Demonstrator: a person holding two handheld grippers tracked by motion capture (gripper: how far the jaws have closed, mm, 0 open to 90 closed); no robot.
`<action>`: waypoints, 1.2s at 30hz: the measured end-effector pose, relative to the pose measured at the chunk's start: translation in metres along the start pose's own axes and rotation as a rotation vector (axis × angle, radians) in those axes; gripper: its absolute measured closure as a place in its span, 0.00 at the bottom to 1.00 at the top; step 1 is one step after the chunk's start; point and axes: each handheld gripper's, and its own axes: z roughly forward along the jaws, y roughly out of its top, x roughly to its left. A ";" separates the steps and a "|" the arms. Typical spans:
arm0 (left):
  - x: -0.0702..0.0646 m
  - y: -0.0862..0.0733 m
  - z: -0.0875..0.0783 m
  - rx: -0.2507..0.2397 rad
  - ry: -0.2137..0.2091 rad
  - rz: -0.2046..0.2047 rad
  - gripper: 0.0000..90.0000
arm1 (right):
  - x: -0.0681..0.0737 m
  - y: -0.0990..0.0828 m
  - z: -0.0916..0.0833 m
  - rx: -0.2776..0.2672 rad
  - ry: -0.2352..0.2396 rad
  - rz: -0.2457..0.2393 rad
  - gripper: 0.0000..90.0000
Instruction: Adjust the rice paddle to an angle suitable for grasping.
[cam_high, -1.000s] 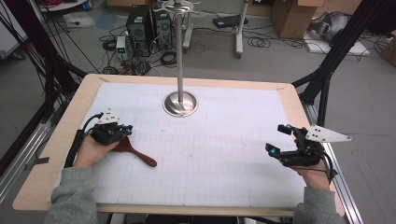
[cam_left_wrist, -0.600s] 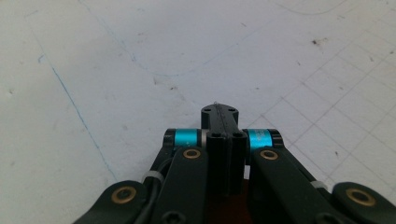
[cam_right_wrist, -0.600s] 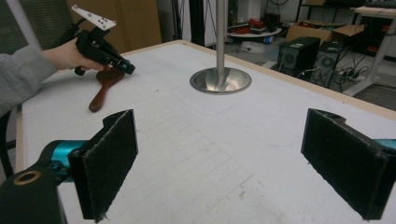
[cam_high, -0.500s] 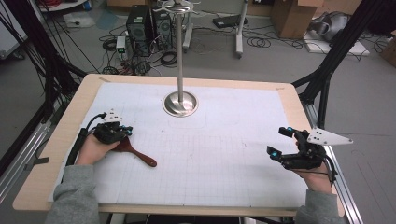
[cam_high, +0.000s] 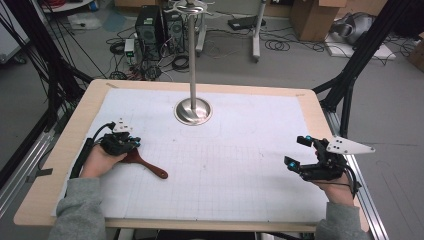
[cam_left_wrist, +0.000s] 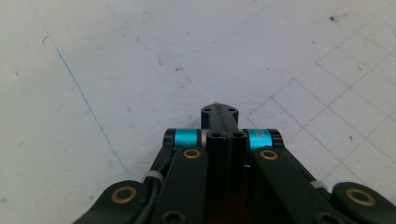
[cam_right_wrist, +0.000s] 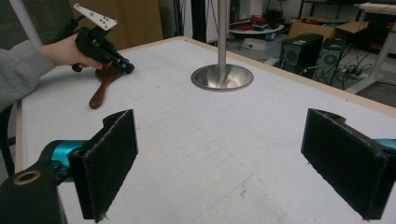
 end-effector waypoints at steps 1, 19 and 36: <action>-0.001 0.000 -0.001 0.002 0.001 -0.006 1.00 | 0.000 0.000 0.002 -0.002 0.002 -0.001 0.11; -0.009 -0.017 -0.021 0.018 -0.027 -0.039 1.00 | -0.004 0.011 0.032 -0.005 0.056 -0.023 0.11; -0.017 -0.039 -0.045 0.021 -0.047 -0.061 1.00 | -0.008 0.020 0.057 -0.019 0.100 -0.027 0.11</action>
